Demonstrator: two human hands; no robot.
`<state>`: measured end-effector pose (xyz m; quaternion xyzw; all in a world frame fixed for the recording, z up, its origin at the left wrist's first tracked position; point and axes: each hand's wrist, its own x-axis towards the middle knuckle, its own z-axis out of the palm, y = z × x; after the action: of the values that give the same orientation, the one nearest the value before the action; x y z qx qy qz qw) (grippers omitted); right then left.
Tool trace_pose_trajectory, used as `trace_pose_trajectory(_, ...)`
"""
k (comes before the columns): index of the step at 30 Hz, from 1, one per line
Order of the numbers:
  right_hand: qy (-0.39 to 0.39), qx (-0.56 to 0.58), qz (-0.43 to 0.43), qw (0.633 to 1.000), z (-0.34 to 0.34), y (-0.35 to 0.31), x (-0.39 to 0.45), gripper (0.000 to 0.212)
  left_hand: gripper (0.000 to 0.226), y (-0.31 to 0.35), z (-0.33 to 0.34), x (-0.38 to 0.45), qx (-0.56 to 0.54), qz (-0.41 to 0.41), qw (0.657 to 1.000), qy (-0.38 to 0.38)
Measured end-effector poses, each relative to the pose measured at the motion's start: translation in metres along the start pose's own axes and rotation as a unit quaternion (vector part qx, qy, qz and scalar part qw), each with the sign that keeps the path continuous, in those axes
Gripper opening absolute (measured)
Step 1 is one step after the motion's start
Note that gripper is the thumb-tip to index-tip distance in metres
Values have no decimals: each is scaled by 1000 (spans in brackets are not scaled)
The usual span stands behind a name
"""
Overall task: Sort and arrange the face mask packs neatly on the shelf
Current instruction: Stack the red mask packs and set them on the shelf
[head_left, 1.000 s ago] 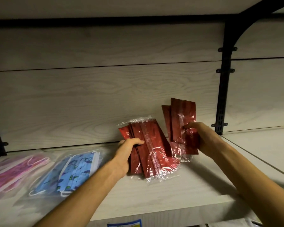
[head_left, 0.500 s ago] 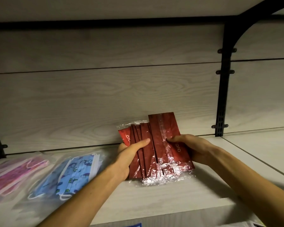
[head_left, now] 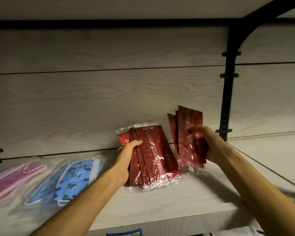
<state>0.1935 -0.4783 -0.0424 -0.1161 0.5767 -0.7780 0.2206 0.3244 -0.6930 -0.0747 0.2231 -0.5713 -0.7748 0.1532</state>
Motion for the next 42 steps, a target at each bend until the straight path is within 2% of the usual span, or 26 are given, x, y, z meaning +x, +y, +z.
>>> trace_pose_trajectory(4, -66, -105, 33, 992, 9, 11, 2, 16, 47, 1, 1, -2, 8, 20, 1000, -6)
trace_pose_trajectory(7, -101, -135, 68, 983, 15, 21, 5, 13, 58, 1, 1, -3, 20, 42, 999, -6)
trace_pose_trajectory(9, -103, -144, 80, 981, 15, 23, 5, 18, 69, -1, 1, -3, 33, 52, 998, -1)
trace_pose_trajectory(12, -52, -150, 57, 986, 12, 20, 5, 32, 73, -1, 1, -2, 19, 57, 998, -3)
trace_pose_trajectory(16, 27, -64, -17, 997, 5, 13, 6, 25, 74, 0, 1, -2, 24, 56, 998, 10)
trace_pose_trajectory(20, 0, 67, -20, 998, 4, 3, 1, 15, 71, 1, 2, -4, 19, 56, 998, 23)
trace_pose_trajectory(22, -23, 77, -5, 997, 5, 1, -2, 12, 66, 1, 2, -6, 20, 52, 998, 21)
trace_pose_trajectory(26, -75, -8, 12, 997, 12, 9, -1, 14, 55, 2, 3, -7, 6, 59, 998, 16)
trace_pose_trajectory(30, -124, -117, 62, 983, 21, 24, 5, 20, 65, 3, 4, -11, 31, 49, 998, -19)
trace_pose_trajectory(32, -114, -130, 68, 983, 21, 26, 7, 24, 55, 4, 5, -12, 17, 29, 998, -62)
trace_pose_trajectory(34, -77, -135, 44, 987, 17, 24, 7, 24, 46, 4, 6, -11, -5, 17, 997, -73)
trace_pose_trajectory(38, -4, -97, -3, 995, 8, 20, 7, 20, 42, 4, 5, -11, -8, 23, 999, -33)
trace_pose_trajectory(42, 20, -41, -29, 999, 5, 15, 6, 17, 41, 5, 3, -12, -1, 21, 1000, -16)
